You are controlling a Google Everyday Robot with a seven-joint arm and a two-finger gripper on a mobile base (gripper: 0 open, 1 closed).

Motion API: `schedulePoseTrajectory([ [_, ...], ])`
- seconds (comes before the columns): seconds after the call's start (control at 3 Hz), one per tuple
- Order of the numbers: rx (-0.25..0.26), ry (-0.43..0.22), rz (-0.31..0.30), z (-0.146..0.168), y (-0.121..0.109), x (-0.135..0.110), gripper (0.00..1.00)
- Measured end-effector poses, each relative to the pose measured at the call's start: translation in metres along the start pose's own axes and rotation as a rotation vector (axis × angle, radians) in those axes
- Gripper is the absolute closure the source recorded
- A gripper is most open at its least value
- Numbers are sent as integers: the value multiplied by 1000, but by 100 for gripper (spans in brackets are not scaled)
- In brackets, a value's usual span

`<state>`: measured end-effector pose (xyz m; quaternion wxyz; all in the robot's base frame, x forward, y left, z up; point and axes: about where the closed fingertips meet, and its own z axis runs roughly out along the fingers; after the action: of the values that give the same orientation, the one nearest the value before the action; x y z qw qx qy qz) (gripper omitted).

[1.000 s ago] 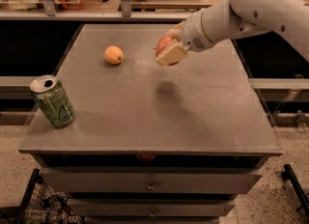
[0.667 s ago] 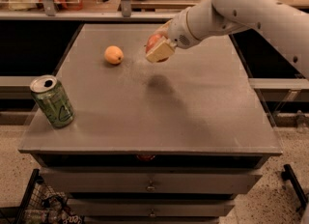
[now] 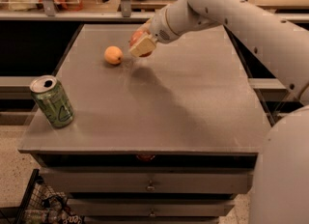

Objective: Move apple near orange

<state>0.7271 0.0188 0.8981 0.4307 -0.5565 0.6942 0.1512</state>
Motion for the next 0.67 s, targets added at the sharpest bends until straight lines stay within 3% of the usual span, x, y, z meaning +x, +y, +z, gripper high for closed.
schedulePoseTrajectory([
  [0.67,-46,-18,-9,31,5,-20,100],
])
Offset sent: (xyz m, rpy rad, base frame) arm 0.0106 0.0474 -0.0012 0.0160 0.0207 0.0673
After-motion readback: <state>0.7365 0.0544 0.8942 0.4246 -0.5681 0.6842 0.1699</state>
